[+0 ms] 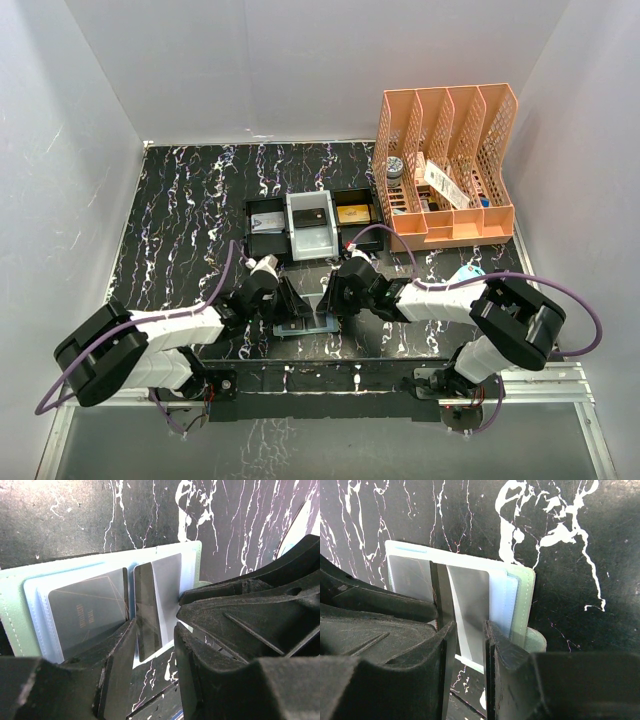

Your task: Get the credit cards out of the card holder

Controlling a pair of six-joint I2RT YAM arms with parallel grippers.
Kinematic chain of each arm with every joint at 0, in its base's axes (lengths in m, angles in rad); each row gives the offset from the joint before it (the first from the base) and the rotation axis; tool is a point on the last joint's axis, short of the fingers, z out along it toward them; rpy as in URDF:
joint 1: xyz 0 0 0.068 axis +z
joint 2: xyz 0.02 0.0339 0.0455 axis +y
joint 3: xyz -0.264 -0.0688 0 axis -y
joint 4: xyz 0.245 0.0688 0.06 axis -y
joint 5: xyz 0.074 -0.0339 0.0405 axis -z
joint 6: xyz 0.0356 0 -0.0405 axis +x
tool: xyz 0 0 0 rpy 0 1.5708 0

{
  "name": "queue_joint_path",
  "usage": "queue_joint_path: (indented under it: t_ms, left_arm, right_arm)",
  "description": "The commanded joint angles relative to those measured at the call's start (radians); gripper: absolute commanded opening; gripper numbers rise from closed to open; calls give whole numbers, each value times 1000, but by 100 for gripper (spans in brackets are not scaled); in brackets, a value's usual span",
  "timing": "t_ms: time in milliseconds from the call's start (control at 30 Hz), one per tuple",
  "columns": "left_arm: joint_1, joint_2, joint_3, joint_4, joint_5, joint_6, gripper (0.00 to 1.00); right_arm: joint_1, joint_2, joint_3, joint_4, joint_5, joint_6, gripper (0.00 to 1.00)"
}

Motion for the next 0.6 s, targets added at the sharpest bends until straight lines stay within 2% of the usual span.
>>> queue_joint_path:
  t_ms: [0,400,567]
  left_arm:
    - [-4,-37,-29,13,-34,-39,37]
    - [-5,-30,-38,-25,-62,-62,40]
    - [-6,17,-34,1,-40,-63,39]
  right_arm:
    - [3,28,-30,-54,10,-4,27]
    - [-3,18,-43,-46,-3,6,28]
    - [-8,24,-51,-27,-23,10,28]
